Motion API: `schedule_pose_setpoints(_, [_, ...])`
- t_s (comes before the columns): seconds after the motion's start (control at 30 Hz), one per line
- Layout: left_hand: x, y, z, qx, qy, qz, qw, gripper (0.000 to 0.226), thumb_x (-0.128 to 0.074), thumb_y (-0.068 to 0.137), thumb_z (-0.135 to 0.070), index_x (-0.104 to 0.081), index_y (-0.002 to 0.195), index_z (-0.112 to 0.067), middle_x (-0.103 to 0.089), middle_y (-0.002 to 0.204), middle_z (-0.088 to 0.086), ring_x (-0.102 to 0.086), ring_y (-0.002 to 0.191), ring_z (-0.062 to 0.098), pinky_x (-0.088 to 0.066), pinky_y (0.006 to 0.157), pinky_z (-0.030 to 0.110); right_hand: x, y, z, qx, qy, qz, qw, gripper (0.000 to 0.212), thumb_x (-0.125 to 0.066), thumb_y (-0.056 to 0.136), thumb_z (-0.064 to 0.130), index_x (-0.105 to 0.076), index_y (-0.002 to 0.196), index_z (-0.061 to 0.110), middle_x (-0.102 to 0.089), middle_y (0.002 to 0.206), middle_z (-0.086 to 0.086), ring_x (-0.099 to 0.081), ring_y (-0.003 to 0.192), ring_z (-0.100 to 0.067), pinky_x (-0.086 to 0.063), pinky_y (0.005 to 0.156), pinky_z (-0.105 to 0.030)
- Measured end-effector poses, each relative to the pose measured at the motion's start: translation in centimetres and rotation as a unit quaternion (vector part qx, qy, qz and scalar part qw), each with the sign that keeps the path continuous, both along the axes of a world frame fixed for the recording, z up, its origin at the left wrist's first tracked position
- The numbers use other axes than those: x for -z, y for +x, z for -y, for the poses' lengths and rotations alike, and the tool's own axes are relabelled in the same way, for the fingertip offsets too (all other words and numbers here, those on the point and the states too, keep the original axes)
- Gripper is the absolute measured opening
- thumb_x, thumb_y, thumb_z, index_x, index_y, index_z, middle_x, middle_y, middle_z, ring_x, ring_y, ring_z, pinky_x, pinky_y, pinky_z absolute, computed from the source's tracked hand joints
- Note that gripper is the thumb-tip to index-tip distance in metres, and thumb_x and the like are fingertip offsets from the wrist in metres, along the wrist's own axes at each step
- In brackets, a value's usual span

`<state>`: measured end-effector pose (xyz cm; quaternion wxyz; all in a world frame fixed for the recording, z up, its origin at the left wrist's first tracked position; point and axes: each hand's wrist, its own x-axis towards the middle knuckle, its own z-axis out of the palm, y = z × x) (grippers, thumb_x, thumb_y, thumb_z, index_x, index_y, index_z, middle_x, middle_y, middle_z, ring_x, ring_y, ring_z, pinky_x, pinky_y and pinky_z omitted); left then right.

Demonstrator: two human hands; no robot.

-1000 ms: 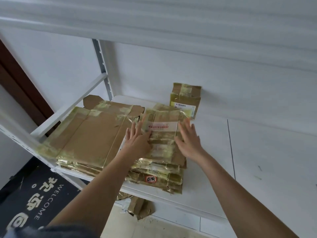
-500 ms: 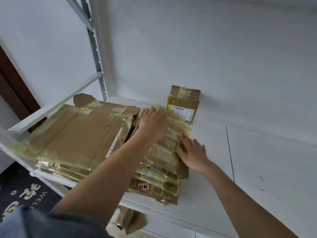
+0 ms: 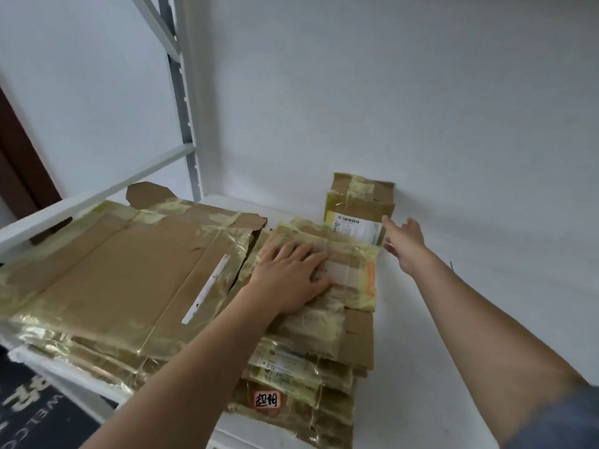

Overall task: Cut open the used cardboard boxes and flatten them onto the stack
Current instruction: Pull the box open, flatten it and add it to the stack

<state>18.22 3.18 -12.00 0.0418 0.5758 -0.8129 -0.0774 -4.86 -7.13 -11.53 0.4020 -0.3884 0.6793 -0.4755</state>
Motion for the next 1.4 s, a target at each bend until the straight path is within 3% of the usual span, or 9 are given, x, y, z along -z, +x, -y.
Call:
schedule_pose_setpoints(0.13, [0.3,0.2,0.1,-0.005,-0.004,-0.001,1.0,0.063,-0.021,0.096,-0.065,-0.014,0.153,-0.041,-0.009,0.163,-0.011,-0.002,0.15,0.015,0.003,0.119,0.043,-0.9,0.7,2.6,-0.033,-0.017,0.208,0.977,0.089,-0.068,0.092,0.033,-0.009,0.157,0.016,-0.048,0.131,-0.01,-0.067,0.09,-0.02,-0.056,0.089,-0.031])
schedule_pose_setpoints(0.27, [0.3,0.3,0.3,-0.011,0.013,0.003,1.0,0.063,-0.022,0.095,-0.066,-0.014,0.153,-0.041,-0.008,0.163,-0.011,-0.001,0.15,0.015,0.004,0.119,0.042,-1.1,2.0,2.8,-0.027,-0.029,0.177,0.983,0.037,-0.073,0.089,0.031,-0.06,0.111,0.004,-0.065,0.099,-0.011,-0.061,0.072,-0.018,-0.052,0.072,-0.025])
schedule_pose_setpoints(0.43, [-0.7,-0.2,0.1,-0.016,0.019,0.003,1.0,0.063,-0.028,0.096,-0.064,-0.018,0.153,-0.039,-0.01,0.162,-0.007,-0.002,0.149,0.019,0.002,0.12,0.043,-4.1,1.8,1.1,0.024,-0.09,0.189,0.978,0.008,-0.069,0.089,0.012,-0.064,0.087,0.006,-0.061,0.085,-0.011,-0.054,0.063,-0.014,-0.045,0.062,-0.023])
schedule_pose_setpoints(0.67, [-3.8,-1.3,-0.8,-0.045,-0.038,0.082,0.995,0.056,-0.036,0.096,-0.061,-0.052,0.138,-0.027,-0.041,0.147,0.005,-0.031,0.139,0.03,-0.018,0.118,0.048,-8.8,2.7,-6.2,-0.013,-0.163,0.184,0.969,0.015,-0.055,0.093,0.002,-0.052,0.08,0.007,-0.057,0.094,-0.015,-0.061,0.09,-0.021,-0.053,0.096,-0.027])
schedule_pose_setpoints(0.8, [-6.1,0.7,-1.2,-0.038,0.063,-0.122,0.99,0.046,-0.03,0.105,-0.04,-0.065,0.113,-0.012,-0.064,0.112,0.009,-0.057,0.107,0.024,-0.037,0.109,0.042,-9.4,4.0,-10.8,-0.003,-0.181,0.244,0.953,0.014,-0.053,0.094,0.004,-0.052,0.08,0.007,-0.055,0.098,-0.013,-0.06,0.098,-0.021,-0.052,0.099,-0.03])
schedule_pose_setpoints(0.9, [-7.7,2.8,-1.5,-0.124,0.119,-0.366,0.915,0.036,-0.037,0.106,-0.025,-0.067,0.105,-0.004,-0.068,0.099,0.012,-0.06,0.083,0.021,-0.049,0.08,0.034,-8.0,5.3,-13.8,-0.003,-0.131,0.265,0.955,0.008,-0.052,0.097,0.011,-0.056,0.093,0.006,-0.055,0.098,-0.012,-0.06,0.098,-0.022,-0.051,0.095,-0.029])
schedule_pose_setpoints(1.03, [-9.2,4.6,-2.5,-0.243,0.141,-0.531,0.8,0.039,-0.042,0.103,-0.037,-0.065,0.084,-0.011,-0.073,0.085,0.008,-0.066,0.075,0.024,-0.058,0.081,0.048,-5.7,6.9,-17.8,-0.035,-0.014,0.163,0.986,0.02,-0.055,0.095,0.013,-0.066,0.088,-0.002,-0.07,0.086,-0.018,-0.069,0.077,-0.023,-0.054,0.062,-0.025])
schedule_pose_setpoints(1.23, [-9.6,5.5,-4.2,-0.236,0.147,-0.457,0.845,0.061,-0.043,0.082,-0.077,-0.05,0.067,-0.019,-0.049,0.054,-0.008,-0.047,0.051,0.009,-0.045,0.051,0.022,-4.9,7.1,-20.6,-0.099,-0.082,0.103,0.986,0.012,-0.053,0.089,-0.004,-0.063,0.088,-0.01,-0.068,0.087,-0.009,-0.065,0.084,-0.021,-0.049,0.075,-0.031])
schedule_pose_setpoints(1.4, [-8.2,5.7,-5.5,-0.211,0.186,-0.335,0.899,0.031,-0.072,0.085,-0.044,-0.066,0.084,-0.014,-0.069,0.082,0.001,-0.066,0.072,0.015,-0.053,0.055,0.025,-4.5,7.9,-22.5,-0.141,0.012,0.068,0.988,0.019,-0.056,0.091,0.006,-0.064,0.078,-0.006,-0.065,0.09,-0.014,-0.07,0.076,-0.028,-0.06,0.063,-0.047])
